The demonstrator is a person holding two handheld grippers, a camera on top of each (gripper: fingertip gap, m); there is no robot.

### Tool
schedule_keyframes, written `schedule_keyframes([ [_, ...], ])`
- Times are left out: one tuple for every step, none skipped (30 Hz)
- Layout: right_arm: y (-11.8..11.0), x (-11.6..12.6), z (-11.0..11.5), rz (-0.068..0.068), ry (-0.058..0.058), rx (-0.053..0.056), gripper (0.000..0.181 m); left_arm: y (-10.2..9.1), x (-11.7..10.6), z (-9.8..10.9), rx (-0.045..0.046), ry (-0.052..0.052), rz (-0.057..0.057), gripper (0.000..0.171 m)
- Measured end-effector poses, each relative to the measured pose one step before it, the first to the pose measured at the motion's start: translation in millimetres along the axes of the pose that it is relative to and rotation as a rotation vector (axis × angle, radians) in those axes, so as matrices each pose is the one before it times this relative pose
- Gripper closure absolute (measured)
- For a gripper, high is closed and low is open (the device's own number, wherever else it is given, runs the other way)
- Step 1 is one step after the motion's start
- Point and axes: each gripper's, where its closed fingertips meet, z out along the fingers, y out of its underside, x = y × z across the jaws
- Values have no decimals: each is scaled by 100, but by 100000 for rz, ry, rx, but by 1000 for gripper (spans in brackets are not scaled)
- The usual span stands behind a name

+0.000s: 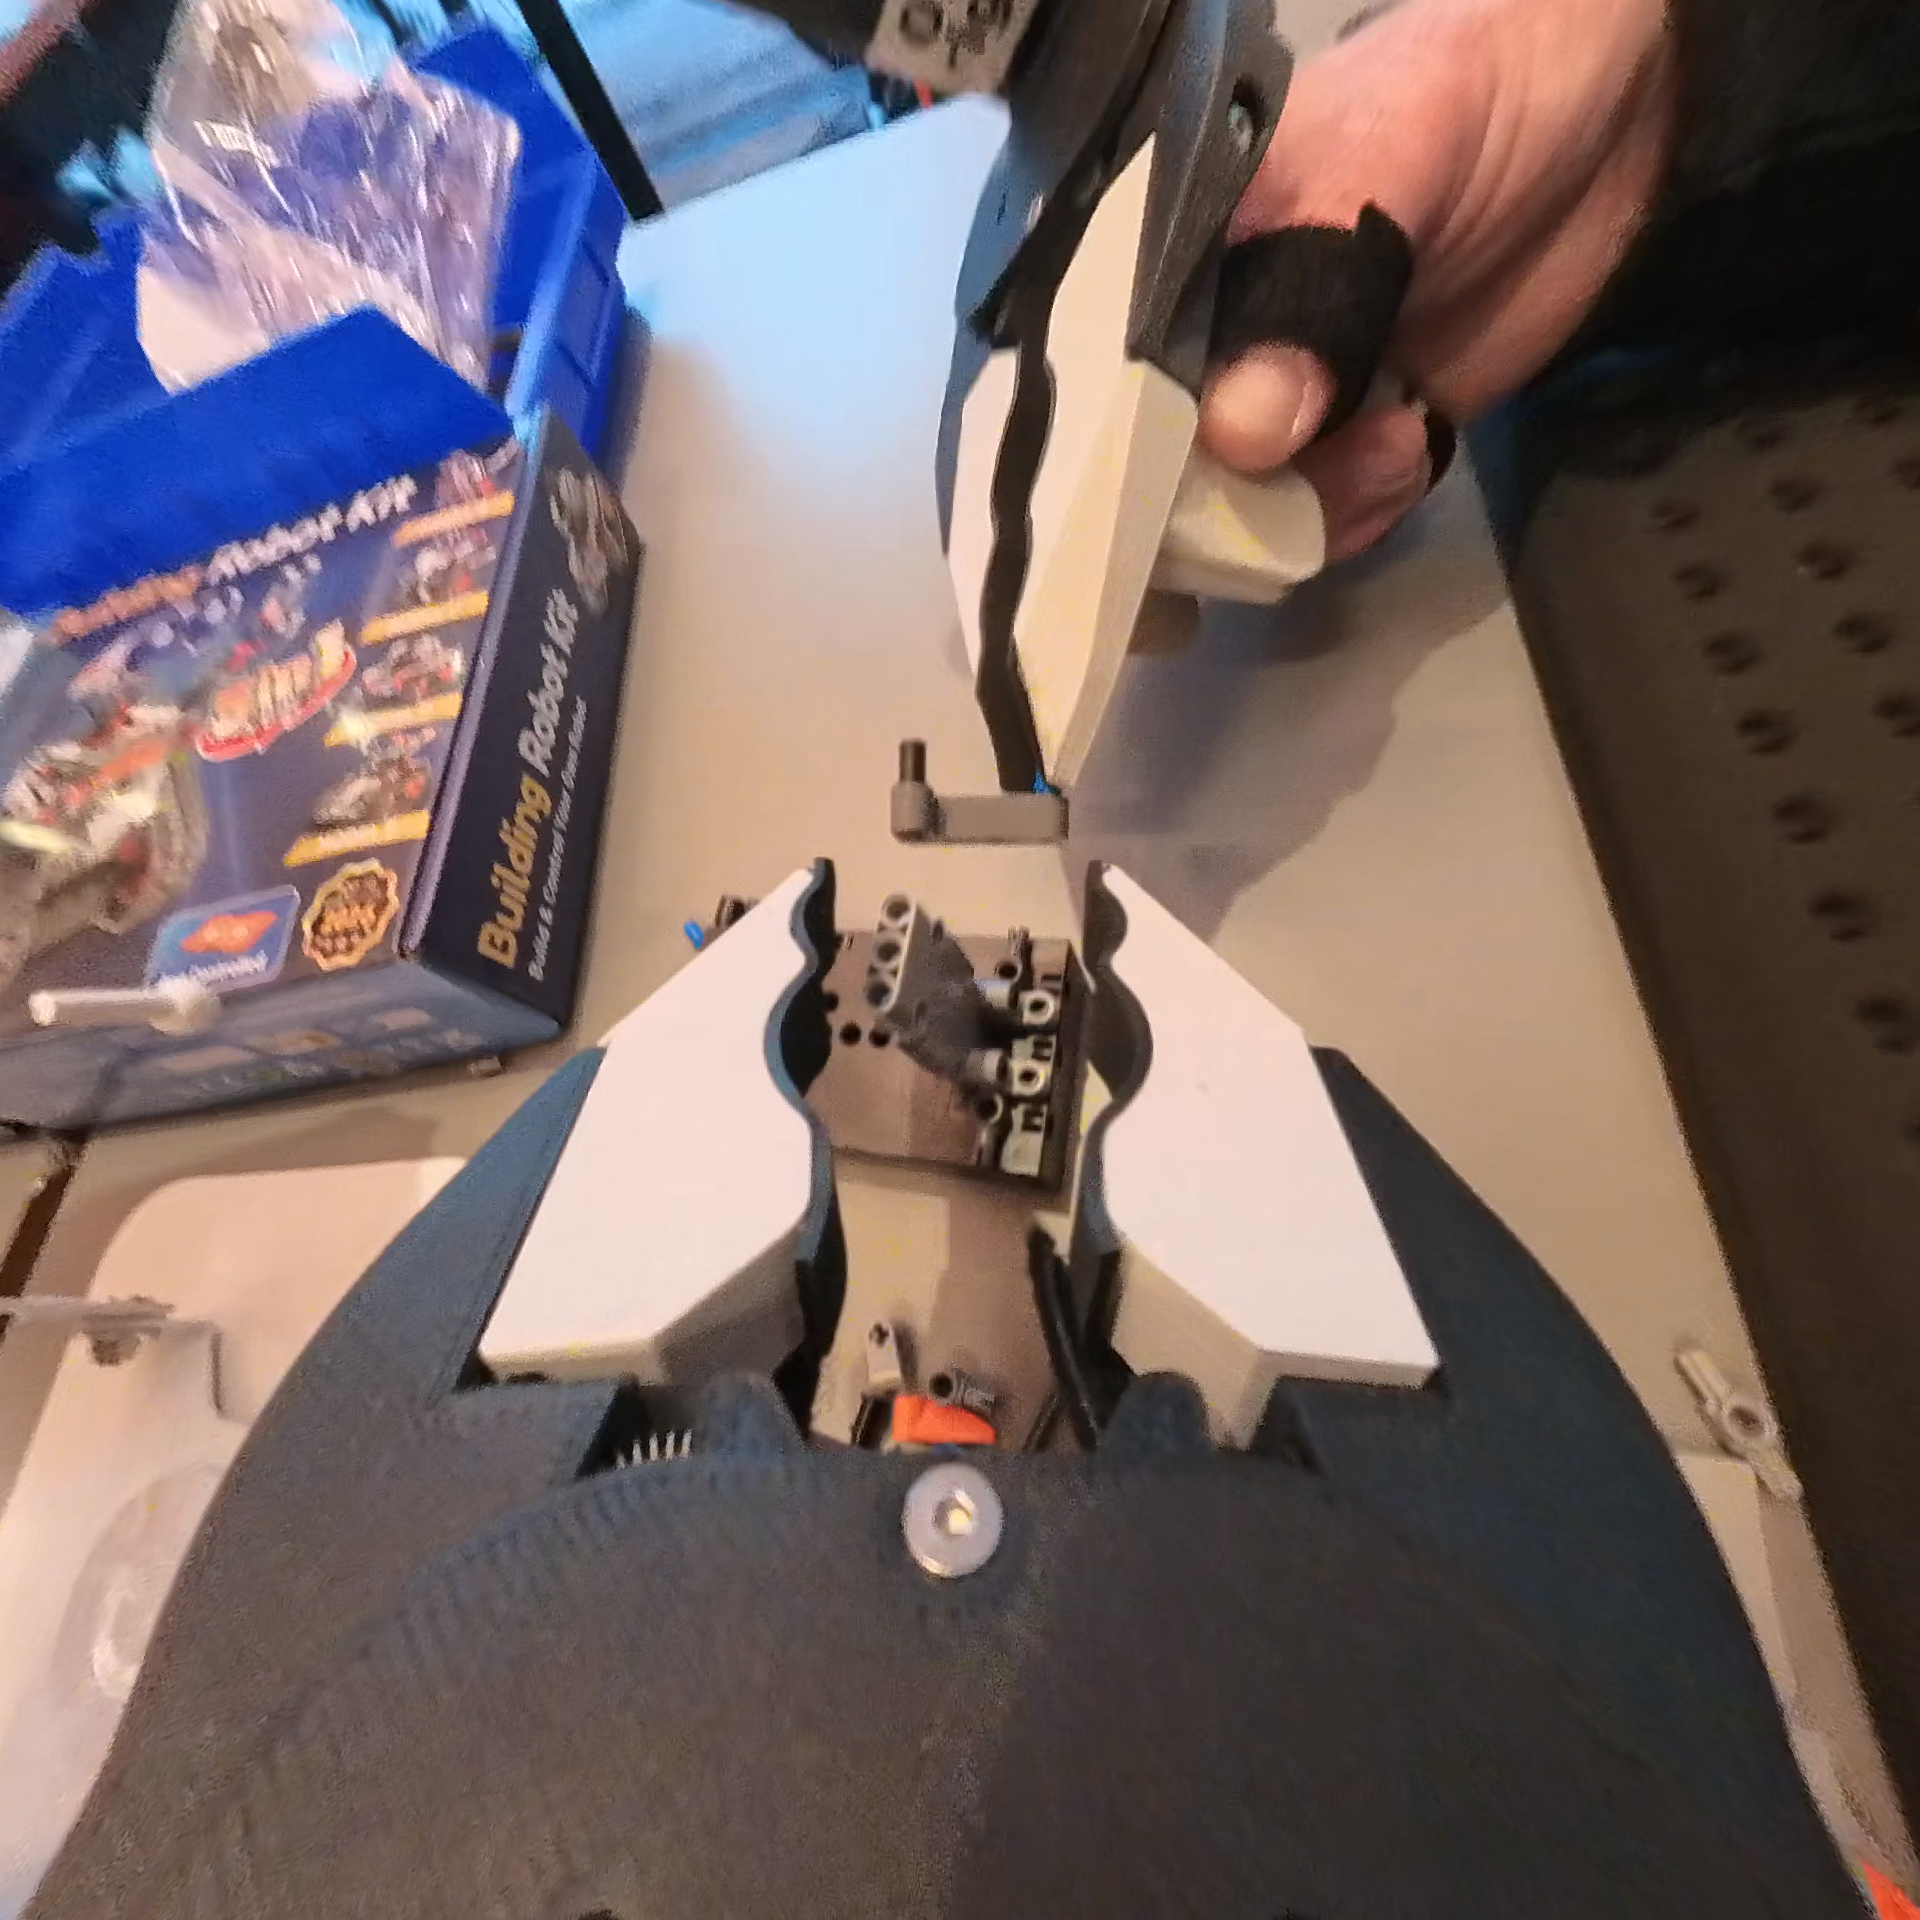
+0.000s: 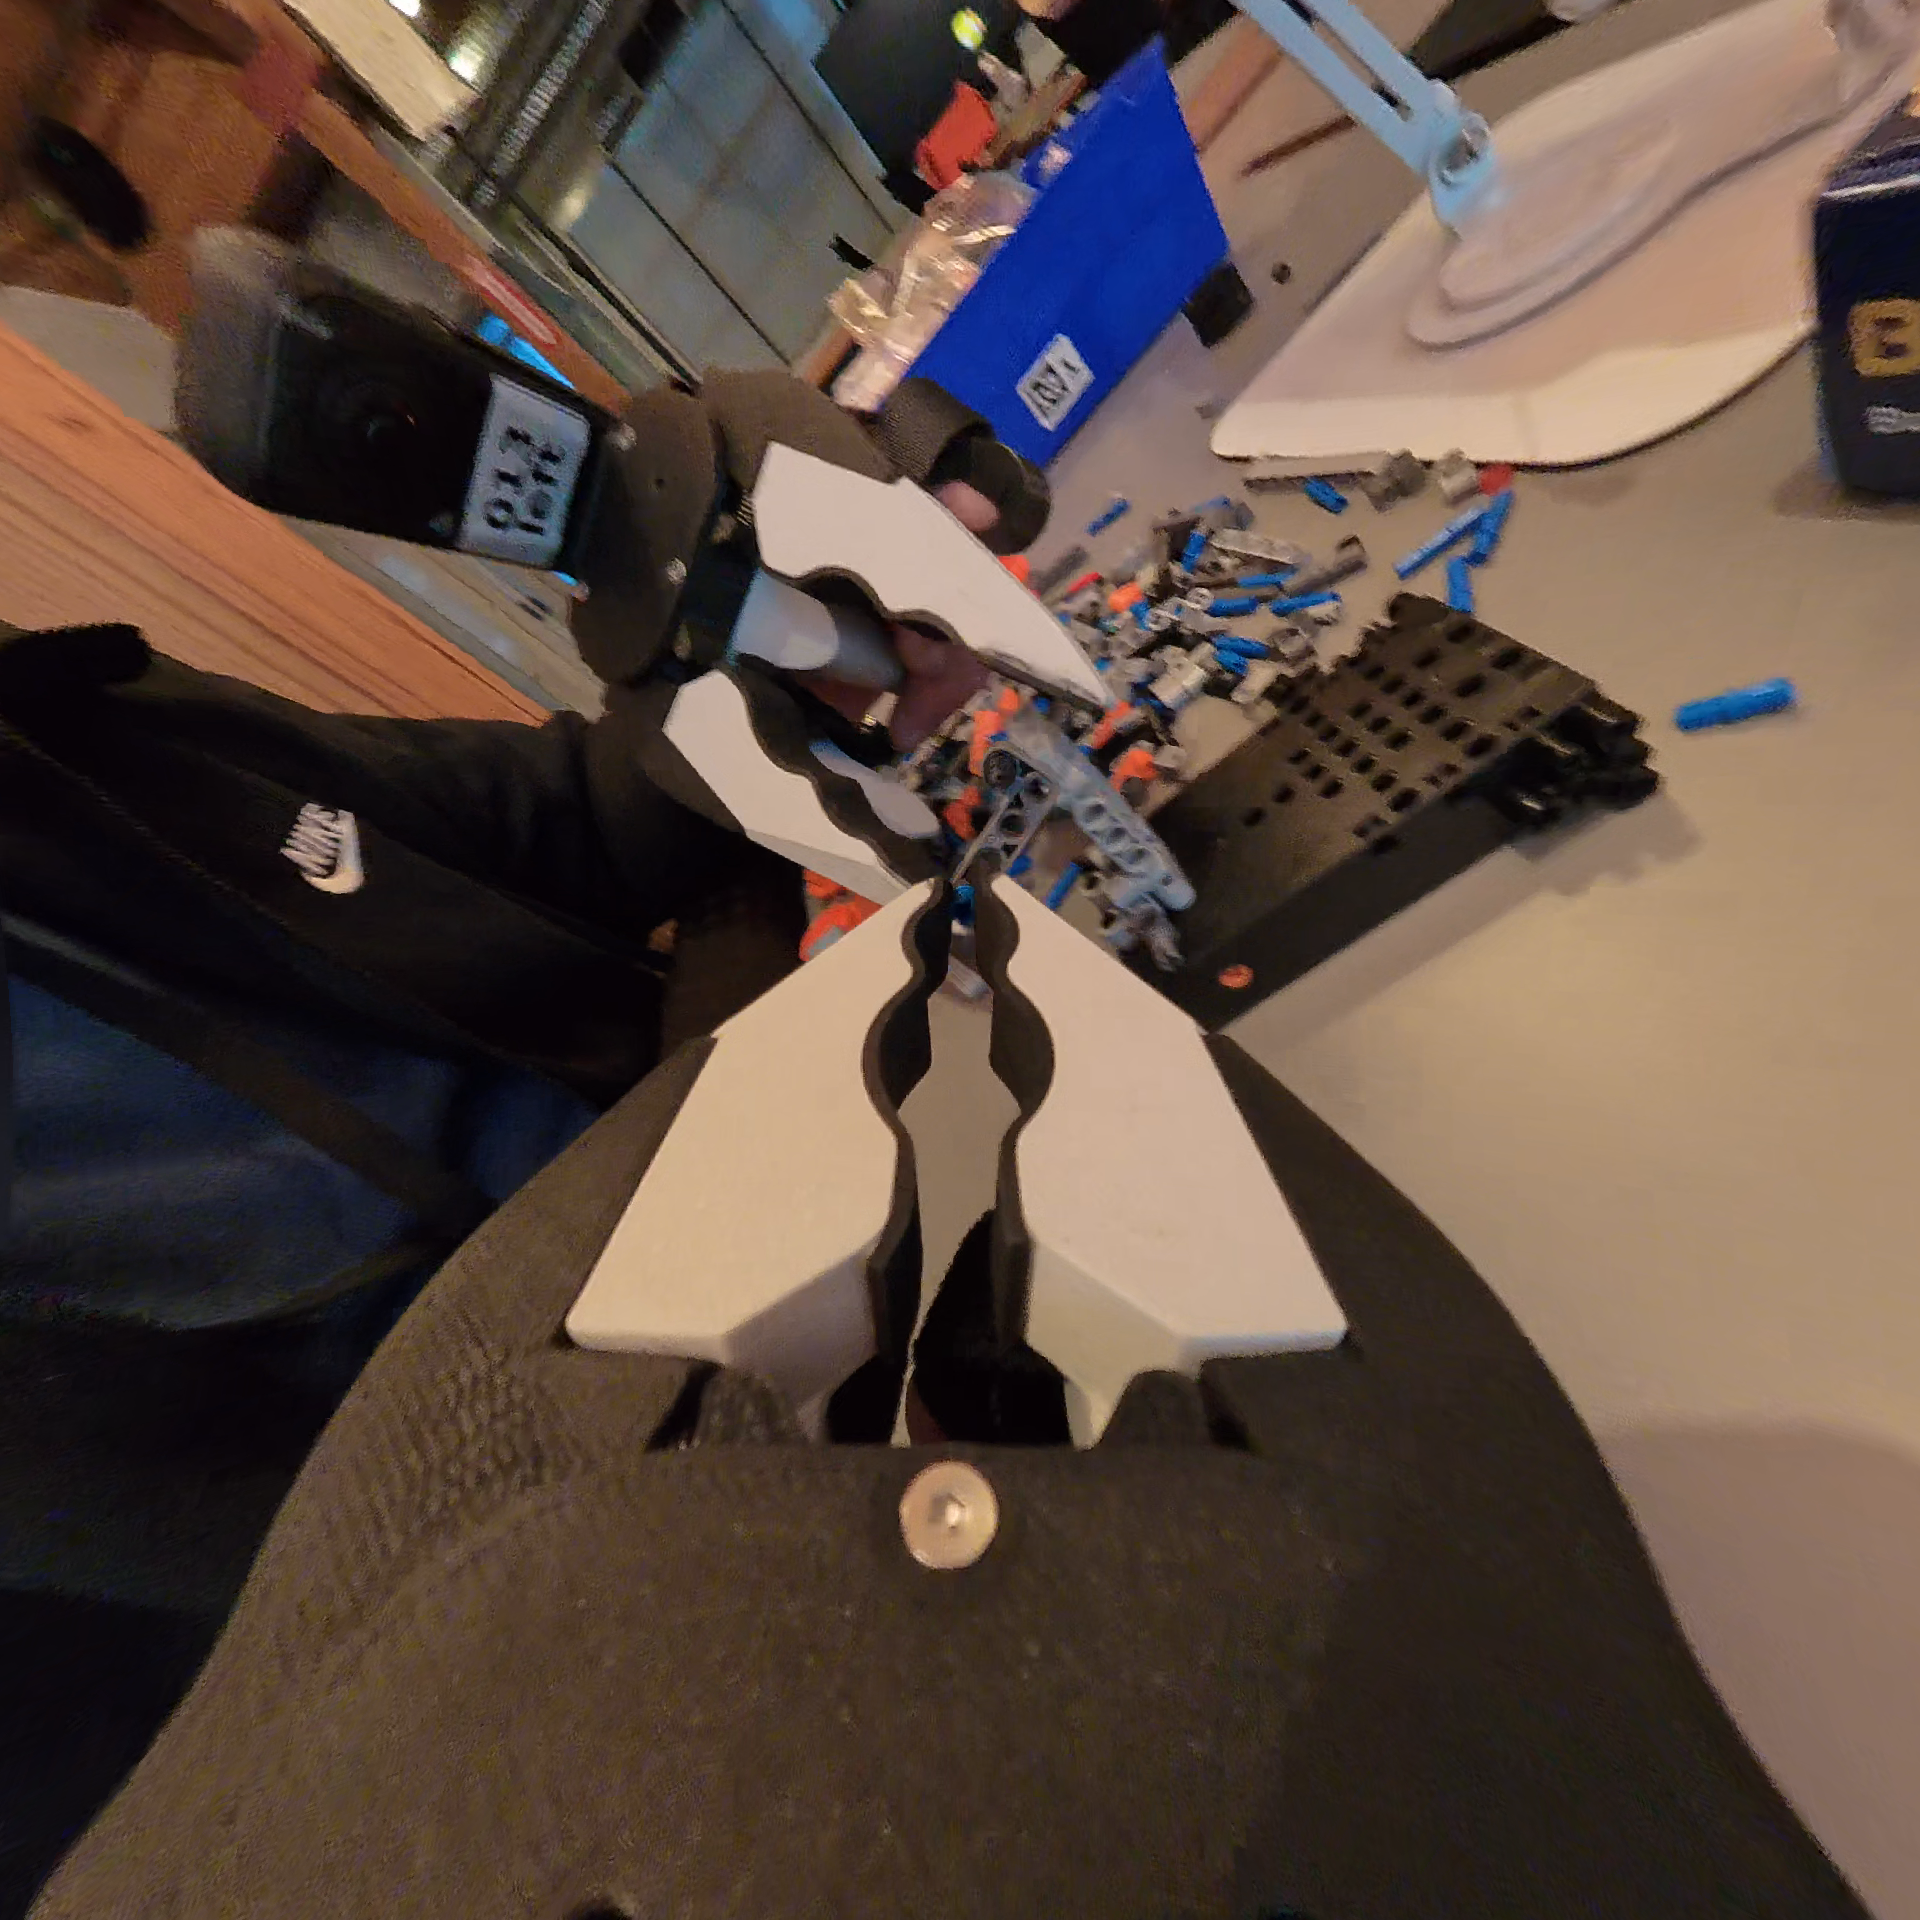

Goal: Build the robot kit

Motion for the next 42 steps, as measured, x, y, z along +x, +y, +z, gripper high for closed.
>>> schedule_keyframes([
  [-101,-538,169,599,-2723,1025,179,-485,96,17,1966,-1120,1237,127],
  [-28,-270,147,8,-1044,495,179,-352,21,-26,1436,-826,1053,130],
  [-68,-198,85,70,-1032,672,179,-219,256,-47,962,1035,870,133],
  [-159,-261,20,500,-1701,1318,179,-250,212,-49,1518,878,338,138],
  [-74,-147,-43,685,-1188,738,179,-195,44,-46,1376,-186,370,139],
  [21,-86,16,-191,-459,93,179,-53,36,-59,250,320,627,139],
  [-73,-77,8,-1169,150,490,179,-84,-9,-66,437,22,377,139],
  [-135,-120,3,-1987,382,425,179,-83,-69,-68,665,-225,-114,139],
  [-80,-144,11,-3521,827,-345,178,-61,45,-61,322,994,-827,140],
  [-118,0,-39,-4866,2592,-635,174,38,-41,-54,-145,632,-1112,139],
  [-113,-62,-60,-6672,2742,-789,171,69,-94,-67,-176,442,-1160,139],
  [-59,47,-87,-7418,3724,-1724,169,81,93,-52,-376,1832,-1364,140],
  [138,237,-72,-8461,5317,-3360,168,90,270,-42,-564,3002,-1868,140],
  [130,-87,-8,-7919,2904,-3182,167,58,25,-35,-382,1281,-1501,140],
  [-76,-171,10,-5696,1336,-1579,168,125,13,-9,-829,832,-657,140],
  [123,-17,76,-4861,1695,-2536,169,213,188,36,-1392,1824,-784,140],
  [370,-130,180,-4755,660,-3942,169,32,140,13,-125,1370,-1134,140],
  [47,-271,180,-3711,-250,-1619,171,-40,109,0,321,1124,-1243,140],
  [-166,-393,173,-3107,-1105,-38,173,81,156,35,-731,1216,-546,140],
  [330,-200,269,-3429,78,-3282,174,58,69,21,-635,186,384,139],
  [422,223,204,-3670,2749,-4041,175,164,103,45,-1338,373,482,140],
  [34,-88,64,-2979,397,-1316,178,211,117,88,-1300,404,626,140],
  [-13,-149,23,-1825,-521,-907,178,54,121,39,-242,713,-93,140],
  [190,101,25,-1825,749,-2074,177,35,57,13,-162,664,-775,140],
  [197,16,38,-2362,521,-2094,177,84,-8,10,-478,257,-238,140],
  [78,-71,59,-2171,175,-1581,177,64,48,13,-385,444,87,140],
  [55,-1,50,-1620,509,-1573,177,67,62,24,-428,327,67,140],
  [173,-15,82,-1428,250,-2179,176,82,8,25,-455,36,133,140],
  [113,-36,59,-1233,-29,-1454,175,72,38,45,-333,229,-70,140],
  [24,-82,21,-577,-607,-569,174,80,53,44,-276,354,-93,140],
  [92,99,-7,372,130,-648,173,13,-10,22,100,-47,-21,140],
  [134,120,-36,306,322,-531,171,-81,-21,-47,576,66,-484,140],
  [28,10,-56,-116,54,341,171,-131,-56,-95,721,-23,-532,140],
  [-15,-11,-57,284,26,304,172,-67,-78,-79,381,-205,-178,140],
  [-22,-80,29,6,-221,-27,172,-53,-32,-35,206,-113,0,140],
  [-136,-111,73,-249,-323,698,174,8,32,41,-175,99,62,140],
  [38,17,95,117,133,-395,175,113,46,47,-685,-34,529,140],
  [65,-7,64,-205,-32,-256,175,89,12,29,-455,-63,213,140],
  [-2,-34,28,297,-364,256,176,34,27,17,-81,209,-92,140],
  [-52,-60,-28,583,-686,822,178,-20,71,-8,294,516,-64,140],
  [39,-34,-35,668,-711,316,178,-55,53,-5,397,349,-237,140],
  [66,-17,-23,486,-559,-70,178,-16,51,54,162,273,-174,140],
])
